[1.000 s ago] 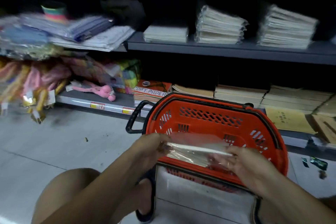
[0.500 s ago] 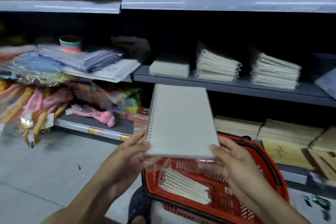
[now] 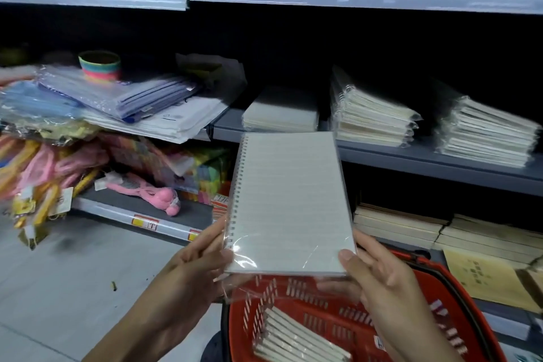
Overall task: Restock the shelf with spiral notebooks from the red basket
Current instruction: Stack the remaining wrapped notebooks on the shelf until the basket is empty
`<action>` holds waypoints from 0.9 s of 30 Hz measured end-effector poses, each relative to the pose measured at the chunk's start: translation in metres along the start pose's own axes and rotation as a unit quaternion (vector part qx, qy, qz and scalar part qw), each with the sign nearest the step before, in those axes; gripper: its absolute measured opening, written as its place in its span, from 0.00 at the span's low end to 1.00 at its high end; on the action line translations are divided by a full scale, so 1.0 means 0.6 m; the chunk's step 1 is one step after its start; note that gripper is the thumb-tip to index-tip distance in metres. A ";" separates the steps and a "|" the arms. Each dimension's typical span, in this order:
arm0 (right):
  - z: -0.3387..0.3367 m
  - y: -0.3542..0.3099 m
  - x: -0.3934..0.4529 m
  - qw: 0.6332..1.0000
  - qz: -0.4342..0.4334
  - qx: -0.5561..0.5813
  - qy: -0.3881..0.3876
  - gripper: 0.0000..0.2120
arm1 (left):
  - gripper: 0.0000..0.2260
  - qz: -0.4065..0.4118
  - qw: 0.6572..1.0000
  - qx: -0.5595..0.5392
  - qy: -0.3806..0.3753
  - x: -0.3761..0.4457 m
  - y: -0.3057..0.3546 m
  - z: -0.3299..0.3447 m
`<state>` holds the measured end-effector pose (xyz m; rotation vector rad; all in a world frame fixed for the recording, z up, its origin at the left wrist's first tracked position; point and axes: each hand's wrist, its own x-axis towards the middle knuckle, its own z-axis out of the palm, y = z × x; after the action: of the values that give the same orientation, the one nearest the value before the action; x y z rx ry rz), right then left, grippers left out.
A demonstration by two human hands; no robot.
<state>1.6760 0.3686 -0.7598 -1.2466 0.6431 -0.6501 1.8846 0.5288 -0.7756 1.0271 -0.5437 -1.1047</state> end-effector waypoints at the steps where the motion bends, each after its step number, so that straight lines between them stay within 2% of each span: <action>1: 0.003 -0.001 0.014 1.000 -0.002 0.005 -0.001 0.19 | 0.23 0.008 1.000 0.008 0.005 0.012 0.007 -0.001; 9: 0.046 -0.044 0.185 0.999 -0.024 0.029 0.015 0.17 | 0.24 0.035 0.999 0.031 0.021 0.176 0.098 -0.038; 12: 0.065 -0.063 0.258 0.999 -0.019 0.044 0.015 0.17 | 0.22 0.039 0.997 0.023 0.061 0.247 0.129 -0.059; 16: 0.085 -0.074 0.325 0.999 0.001 0.024 0.030 0.26 | 0.21 0.035 0.995 0.010 0.093 0.308 0.157 -0.069; 19: 0.089 -0.075 0.335 0.999 0.003 0.001 0.054 0.26 | 0.19 0.083 0.983 -0.060 0.154 0.327 0.168 -0.059; 21: 0.090 -0.077 0.328 0.996 -0.029 -0.033 0.076 0.24 | 0.19 0.118 0.973 -0.082 0.181 0.312 0.160 -0.055; 25: 0.090 -0.060 0.306 0.984 -0.093 -0.133 0.080 0.20 | 0.18 0.162 0.954 0.057 0.246 0.266 0.122 -0.050; 27: 0.093 -0.049 0.308 0.977 -0.111 -0.150 0.101 0.19 | 0.16 0.177 0.943 0.065 0.274 0.272 0.117 -0.048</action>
<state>1.8365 0.2604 -0.7355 -1.5599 0.7986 -0.8972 2.0036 0.3972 -0.7461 1.2351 -0.3296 -0.4359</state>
